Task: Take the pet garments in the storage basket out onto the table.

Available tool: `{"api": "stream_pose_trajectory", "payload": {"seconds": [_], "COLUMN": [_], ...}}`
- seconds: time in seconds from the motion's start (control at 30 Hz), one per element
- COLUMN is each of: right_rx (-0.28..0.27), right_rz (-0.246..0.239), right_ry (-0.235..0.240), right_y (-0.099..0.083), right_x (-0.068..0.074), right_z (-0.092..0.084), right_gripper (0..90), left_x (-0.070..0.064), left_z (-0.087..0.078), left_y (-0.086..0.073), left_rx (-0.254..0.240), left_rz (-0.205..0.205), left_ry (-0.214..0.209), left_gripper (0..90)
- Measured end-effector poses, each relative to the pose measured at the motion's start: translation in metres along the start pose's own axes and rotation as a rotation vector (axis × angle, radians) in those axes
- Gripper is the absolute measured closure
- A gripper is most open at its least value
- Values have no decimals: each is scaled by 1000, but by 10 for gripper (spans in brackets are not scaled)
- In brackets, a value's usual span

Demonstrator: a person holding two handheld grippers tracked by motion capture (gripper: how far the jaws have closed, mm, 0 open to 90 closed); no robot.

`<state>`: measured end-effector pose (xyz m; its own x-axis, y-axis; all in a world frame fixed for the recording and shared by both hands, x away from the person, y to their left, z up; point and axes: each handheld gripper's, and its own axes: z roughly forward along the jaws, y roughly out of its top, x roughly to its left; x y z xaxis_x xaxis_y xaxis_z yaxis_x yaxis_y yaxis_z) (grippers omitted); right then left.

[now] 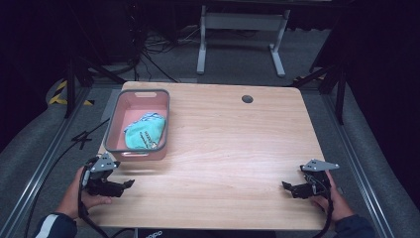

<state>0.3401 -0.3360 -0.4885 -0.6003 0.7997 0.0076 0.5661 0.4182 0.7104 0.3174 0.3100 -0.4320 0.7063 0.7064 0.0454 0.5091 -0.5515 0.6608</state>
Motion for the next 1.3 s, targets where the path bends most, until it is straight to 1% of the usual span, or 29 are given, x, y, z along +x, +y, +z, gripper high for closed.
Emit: {"api": "stream_pose_trajectory", "payload": {"seconds": [0.03, 0.07, 0.1, 0.13, 0.17, 0.23, 0.27, 0.3, 0.33, 0.37, 0.4, 0.43, 0.47, 0.5, 0.57, 0.67, 0.7, 0.77, 0.8, 0.83, 0.9, 1.0, 1.03, 1.07, 1.1, 1.17, 1.2, 1.27, 1.3], "right_rx": [0, 0, 0, 0, 0, 0, 0, 0, 0, 0, 0, 0, 0, 0, 0, 0, 0, 0, 0, 0, 0, 0, 0, 0, 0, 0, 0, 0, 0], "right_rz": [0, 0, 0, 0, 0, 0, 0, 1, 1, 1, 1, 0, 1, 1, 1, 1, 1, 1, 1, 1, 1, 1, 1, 1, 1, 1, 1, -1, -1], "right_ry": [0, 0, 0, 0, 0, 0, 0, 0, 0, 0, 0, 0, -1, -1, -2, -2, -2, -1, -2, -2, -2, -3, -3, -3, -3, -3, -2, 0, 0], "right_y": [0, 0, 0, 0, 0, 0, 0, 0, 0, 0, 0, 0, 0, 0, 0, 0, 0, 0, 0, 0, 0, 0, 0, 0, 0, 0, 0, 0, 0], "right_x": [0, 0, 0, 0, 0, 0, 0, 0, 0, 0, 0, 0, 0, 0, 0, 0, 0, 0, 0, 0, 0, 0, 0, 0, 0, 0, 0, 0, 0], "right_z": [0, 0, 0, 0, 0, 0, 0, 0, 0, 0, 0, 0, 0, 0, 0, 0, 0, 0, 0, 0, 0, 0, 0, 0, 0, 0, 0, 0, 0], "right_gripper": [3, 3, 3, 3, 3, 3, 3, 4, 3, 3, 4, 3, 4, 3, 4, 4, 4, 4, 4, 4, 4, 5, 4, 4, 4, 4, 5, 5, 5], "left_x": [0, 0, 1, 1, 2, 3, 3, 4, 3, 4, 4, 6, 8, 11, 15, 21, 24, 26, 32, 35, 42, 51, 53, 56, 56, 60, 63, 66, 69], "left_z": [-5, -5, -14, -14, -19, -25, -27, -30, -31, -32, -33, -34, -35, -35, -34, -28, -26, -25, -20, -17, -13, -5, -1, 6, 6, 14, 20, 29, 38], "left_y": [3, 3, 7, 7, 11, 16, 19, 23, 25, 30, 34, 39, 44, 53, 61, 76, 80, 83, 92, 96, 103, 114, 117, 122, 122, 128, 134, 142, 149], "left_rx": [-15, -15, -41, -41, -53, -76, -81, -85, -86, -82, -76, -74, -76, -71, -66, -40, -31, -28, -12, -7, -7, 1, 8, 23, 23, 54, 76, 109, 120], "left_rz": [-1, -1, 2, 2, -2, -1, 6, 24, 16, 35, 33, 38, 52, 44, 57, 64, 69, 65, 64, 67, 49, 41, 29, 27, 27, 30, 45, 47, 47], "left_ry": [-1, -1, 3, 3, 11, 19, 15, 15, 16, 26, 22, 23, 29, 25, 28, 39, 36, 42, 56, 56, 49, 43, 36, 37, 37, 36, 44, 35, 23], "left_gripper": [161, 159, 158, 156, 156, 157, 158, 156, 156, 156, 156, 156, 156, 156, 156, 156, 157, 158, 160, 163, 169, 170, 170, 170, 170, 170, 170, 170, 172]}}
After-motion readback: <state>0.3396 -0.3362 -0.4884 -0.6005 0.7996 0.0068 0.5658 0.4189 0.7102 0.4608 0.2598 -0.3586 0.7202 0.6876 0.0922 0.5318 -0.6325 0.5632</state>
